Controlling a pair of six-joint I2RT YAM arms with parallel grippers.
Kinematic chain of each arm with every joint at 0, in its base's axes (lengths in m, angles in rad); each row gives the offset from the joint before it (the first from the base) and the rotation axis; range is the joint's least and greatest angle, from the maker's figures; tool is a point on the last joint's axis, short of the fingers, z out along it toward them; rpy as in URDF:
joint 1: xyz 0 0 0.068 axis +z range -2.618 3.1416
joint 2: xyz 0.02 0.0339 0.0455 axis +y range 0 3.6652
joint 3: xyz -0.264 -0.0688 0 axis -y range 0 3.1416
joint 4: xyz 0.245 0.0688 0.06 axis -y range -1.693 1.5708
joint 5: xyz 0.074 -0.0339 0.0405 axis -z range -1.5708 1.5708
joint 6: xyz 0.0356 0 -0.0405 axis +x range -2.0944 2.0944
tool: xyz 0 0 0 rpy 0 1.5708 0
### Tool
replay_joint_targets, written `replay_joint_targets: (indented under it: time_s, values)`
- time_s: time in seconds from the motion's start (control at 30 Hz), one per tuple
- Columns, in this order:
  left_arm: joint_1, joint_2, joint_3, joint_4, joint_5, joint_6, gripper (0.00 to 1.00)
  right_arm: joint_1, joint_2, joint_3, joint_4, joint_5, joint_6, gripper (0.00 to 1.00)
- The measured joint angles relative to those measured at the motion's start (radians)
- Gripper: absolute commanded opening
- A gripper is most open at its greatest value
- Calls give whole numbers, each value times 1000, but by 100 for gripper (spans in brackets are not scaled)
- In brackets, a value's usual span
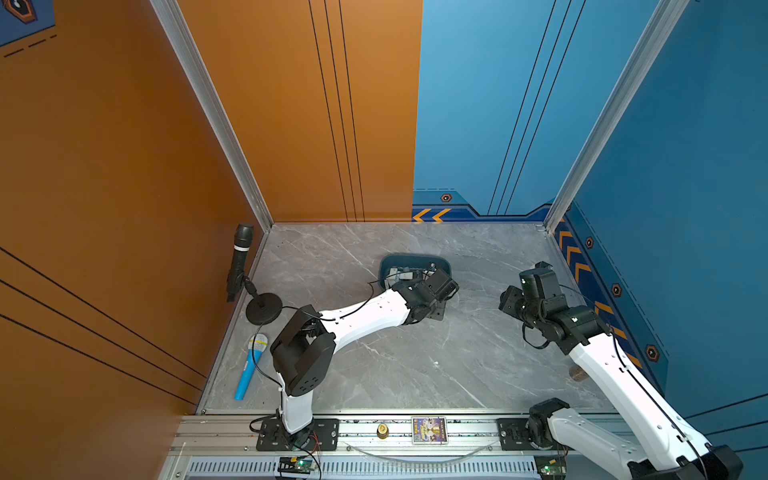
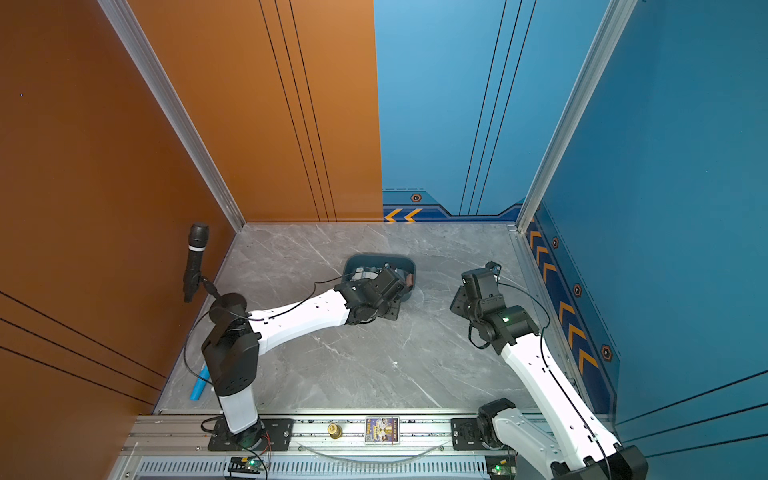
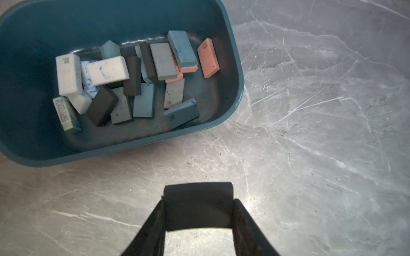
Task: Put the eraser in the storage box
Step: Place the eraser in the storage box.
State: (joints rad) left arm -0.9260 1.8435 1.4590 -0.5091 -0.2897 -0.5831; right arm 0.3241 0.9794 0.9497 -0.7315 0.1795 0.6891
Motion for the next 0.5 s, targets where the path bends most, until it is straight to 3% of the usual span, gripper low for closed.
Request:
replay_joint_targets:
  time_s: [0.27, 0.5]
  values:
    - [74, 13, 56, -4, 5, 11, 47, 0, 0, 0, 0, 0, 0, 55]
    - [154, 109, 121, -3, 35, 12, 47, 0, 5, 0, 0, 0, 0, 55]
